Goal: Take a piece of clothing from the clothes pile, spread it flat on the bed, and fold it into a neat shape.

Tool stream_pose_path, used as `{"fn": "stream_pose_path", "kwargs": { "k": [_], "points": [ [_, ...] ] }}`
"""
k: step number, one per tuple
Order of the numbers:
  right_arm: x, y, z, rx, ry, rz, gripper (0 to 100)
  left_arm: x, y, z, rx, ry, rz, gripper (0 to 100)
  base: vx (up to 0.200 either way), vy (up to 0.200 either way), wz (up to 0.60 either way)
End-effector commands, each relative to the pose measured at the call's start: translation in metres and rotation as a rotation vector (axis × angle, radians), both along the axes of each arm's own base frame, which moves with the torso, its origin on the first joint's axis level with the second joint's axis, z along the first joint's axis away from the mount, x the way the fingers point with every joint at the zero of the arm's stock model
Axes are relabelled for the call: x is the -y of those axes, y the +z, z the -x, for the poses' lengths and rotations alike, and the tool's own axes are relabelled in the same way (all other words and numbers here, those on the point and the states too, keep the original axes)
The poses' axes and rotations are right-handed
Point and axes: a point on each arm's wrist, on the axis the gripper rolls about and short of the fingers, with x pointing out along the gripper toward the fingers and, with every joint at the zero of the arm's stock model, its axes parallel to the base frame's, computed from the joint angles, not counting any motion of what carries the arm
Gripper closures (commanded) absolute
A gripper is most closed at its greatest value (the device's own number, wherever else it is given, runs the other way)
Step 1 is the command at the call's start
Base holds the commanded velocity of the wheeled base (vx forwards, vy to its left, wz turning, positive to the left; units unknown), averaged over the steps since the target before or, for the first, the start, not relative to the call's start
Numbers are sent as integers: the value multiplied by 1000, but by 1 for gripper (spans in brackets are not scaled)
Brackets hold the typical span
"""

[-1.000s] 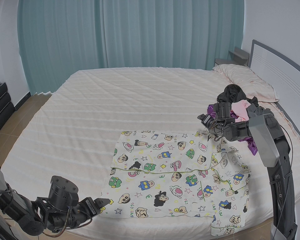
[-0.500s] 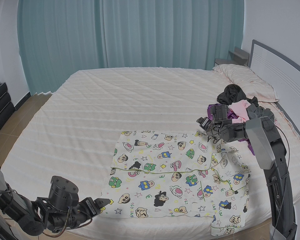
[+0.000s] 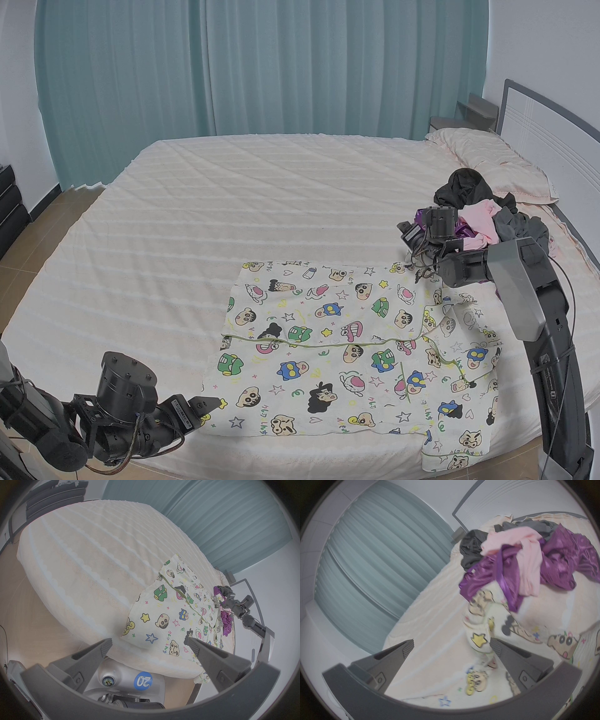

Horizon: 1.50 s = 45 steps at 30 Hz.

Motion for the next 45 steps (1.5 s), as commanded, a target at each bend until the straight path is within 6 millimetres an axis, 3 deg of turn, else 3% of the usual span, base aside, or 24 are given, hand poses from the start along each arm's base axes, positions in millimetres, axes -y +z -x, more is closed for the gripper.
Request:
{"fn": "stream_pose_path", "kwargs": {
  "k": [1,4,6,9,11,12,13,14,28,33,38,42,44,45],
  "points": [
    [-1,84,12,179,47,-50,0,0,0,0,1,1,0,0,0,0,0],
    [2,102,14,242,98,-35,0,0,0,0,0,1,-1,0,0,0,0],
    [4,96,15,235,99,-14,0,0,0,0,3,1,1,0,0,0,0],
    [15,60,20,177,121,83,0,0,2,1,10,1,6,0,0,0,0],
    [18,52,22,152,131,111,0,0,3,1,12,1,7,0,0,0,0],
    [24,34,27,95,153,163,0,0,3,1,12,1,7,0,0,0,0],
    [24,34,27,95,153,163,0,0,3,1,12,1,7,0,0,0,0],
    [27,18,31,44,163,186,0,0,3,1,11,0,8,0,0,0,0],
    [17,-16,16,3,164,192,0,0,2,1,10,-1,7,0,0,0,0],
    [16,-18,7,-3,140,201,0,0,2,1,10,-3,7,0,0,0,0],
    [0,-19,1,-9,124,212,0,0,3,1,12,-2,7,0,0,0,0],
    [-21,-6,6,16,149,169,0,0,4,2,18,-4,11,0,0,0,0],
    [-34,15,10,67,164,127,0,0,4,2,17,-6,12,0,0,0,0],
    [-35,17,11,69,165,125,0,0,4,2,17,-5,13,0,0,0,0]
  ]
}}
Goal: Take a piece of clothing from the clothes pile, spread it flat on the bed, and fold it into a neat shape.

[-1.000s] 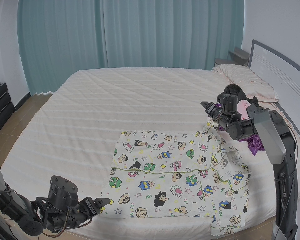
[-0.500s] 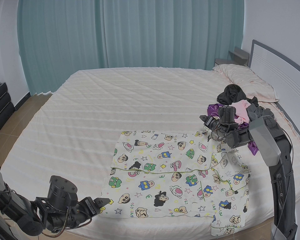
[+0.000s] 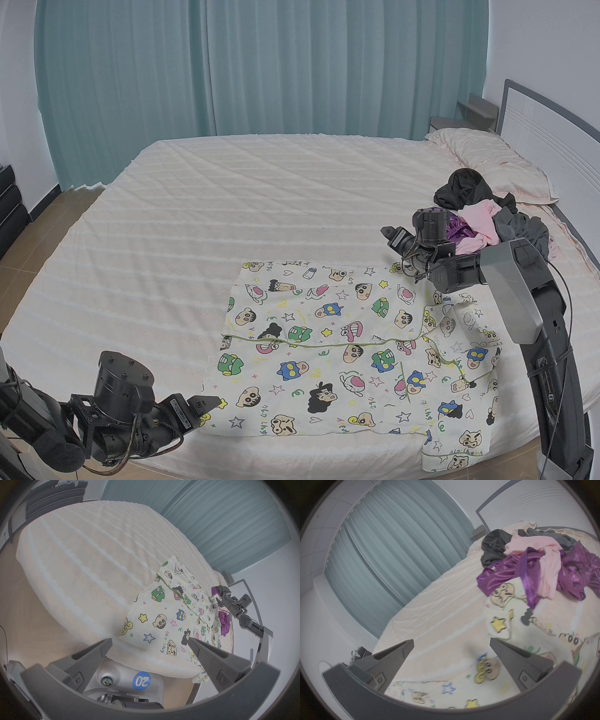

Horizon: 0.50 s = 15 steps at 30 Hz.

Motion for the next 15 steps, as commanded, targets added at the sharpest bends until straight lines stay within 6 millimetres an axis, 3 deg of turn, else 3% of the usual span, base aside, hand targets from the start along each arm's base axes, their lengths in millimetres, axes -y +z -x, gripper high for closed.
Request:
{"fn": "stream_pose_path", "kwargs": {
  "k": [1,3,8,13,15],
  "points": [
    [-17,34,8,66,26,-37,0,0,1,0,3,-1,3,0,0,0,0],
    [-11,50,12,75,13,-41,0,0,1,0,1,3,7,0,0,0,0],
    [10,55,40,-16,-14,-17,0,0,1,1,2,4,6,0,0,0,0],
    [32,53,110,-155,-16,20,0,0,0,2,-4,-3,6,0,0,0,0],
    [37,56,125,-159,-18,22,0,1,-1,3,-9,-10,6,0,0,0,0]
  ]
}}
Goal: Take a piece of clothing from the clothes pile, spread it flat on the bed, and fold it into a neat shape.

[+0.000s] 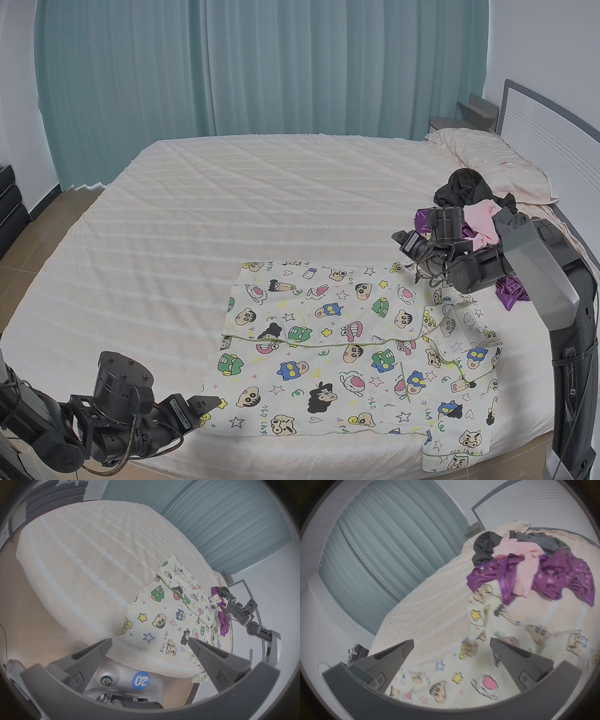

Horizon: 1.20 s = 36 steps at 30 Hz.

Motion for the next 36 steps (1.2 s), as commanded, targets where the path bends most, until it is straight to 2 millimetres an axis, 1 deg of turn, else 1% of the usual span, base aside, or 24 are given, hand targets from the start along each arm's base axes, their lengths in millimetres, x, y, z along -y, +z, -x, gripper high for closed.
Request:
{"fn": "stream_pose_path", "kwargs": {
  "k": [1,3,4,5,6,8,10,12,13,14,15,19,20,21,22,23,30,36],
  "points": [
    [35,38,101,-58,-16,14,0,0,-3,4,-16,-16,-5,0,0,0,0],
    [41,42,126,-49,-17,13,0,1,-4,6,-26,-27,-9,0,0,0,0],
    [41,42,126,-49,-17,13,0,1,-4,6,-26,-27,-9,0,0,0,0],
    [45,43,142,-58,-15,21,0,2,-5,8,-36,-44,-8,0,0,0,0],
    [49,41,165,-81,-8,38,0,2,-9,11,-65,-71,-6,0,0,0,0],
    [53,38,191,-110,0,44,0,2,-16,13,-117,-101,0,0,0,0,0],
    [57,30,212,-150,3,52,0,2,-22,13,-155,-109,-3,0,0,0,0],
    [61,25,231,-171,1,51,0,1,-27,14,-182,-107,-19,0,0,0,0],
    [62,25,233,-170,0,49,0,2,-27,13,-184,-107,-21,0,0,0,0],
    [66,22,244,-173,-7,47,0,2,-30,13,-197,-107,-29,0,0,0,0],
    [68,21,251,-170,-9,47,0,2,-31,13,-200,-108,-31,0,0,0,0],
    [71,14,273,-188,-1,50,0,6,-31,14,-186,-109,-34,0,0,0,0],
    [71,14,273,-188,-1,50,0,6,-31,14,-186,-109,-34,0,0,0,0],
    [72,13,281,-185,3,47,0,7,-31,15,-184,-79,-24,0,0,0,0],
    [72,13,281,-187,3,47,0,7,-31,15,-183,-77,-24,0,0,0,0],
    [71,9,288,-201,11,36,0,7,-32,15,-185,-60,-34,0,0,0,0],
    [63,1,303,-239,1,-53,0,6,-33,14,-171,-32,-62,0,0,0,0],
    [64,0,306,-248,-4,-50,0,4,-36,17,-189,-29,-78,0,0,0,0]
  ]
}}
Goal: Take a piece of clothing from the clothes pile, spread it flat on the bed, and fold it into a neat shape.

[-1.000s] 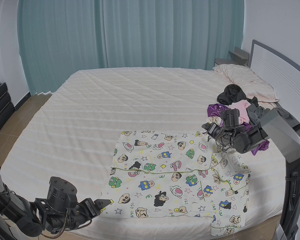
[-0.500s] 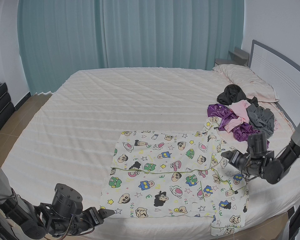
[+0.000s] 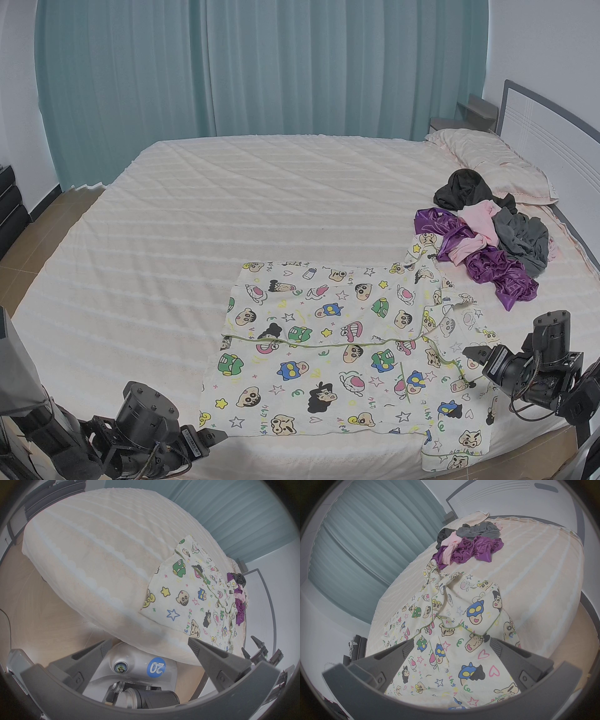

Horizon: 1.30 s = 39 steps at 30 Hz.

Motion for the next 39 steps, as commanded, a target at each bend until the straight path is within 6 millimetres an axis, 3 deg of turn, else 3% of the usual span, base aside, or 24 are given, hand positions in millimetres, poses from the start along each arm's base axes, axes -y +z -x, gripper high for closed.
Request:
{"fn": "stream_pose_path", "kwargs": {
  "k": [1,13,19,23,25,26,28,31,39],
  "points": [
    [0,2,6,8,8,-2,0,-1,-4,1,-20,0,-17,0,0,0,0],
    [0,-1,8,-13,12,0,0,0,-3,-7,59,-17,-115,0,0,0,0],
    [2,-4,15,-34,14,4,0,7,-13,-18,36,-49,-159,0,0,0,0],
    [2,-4,15,-29,16,8,0,25,-36,-38,25,-36,-237,0,0,0,0],
    [2,-4,15,-29,16,8,0,25,-36,-38,25,-36,-237,0,0,0,0],
    [2,-3,15,-27,21,3,0,40,-44,-34,39,-63,-276,0,0,0,0],
    [2,-3,15,-29,22,3,0,45,-46,-32,36,-41,-265,0,0,0,0],
    [2,-4,15,-29,24,1,0,45,-45,-38,75,64,-266,0,0,0,0],
    [-5,-3,17,-26,54,6,0,50,-59,-39,45,71,-291,0,0,0,0]
  ]
}}
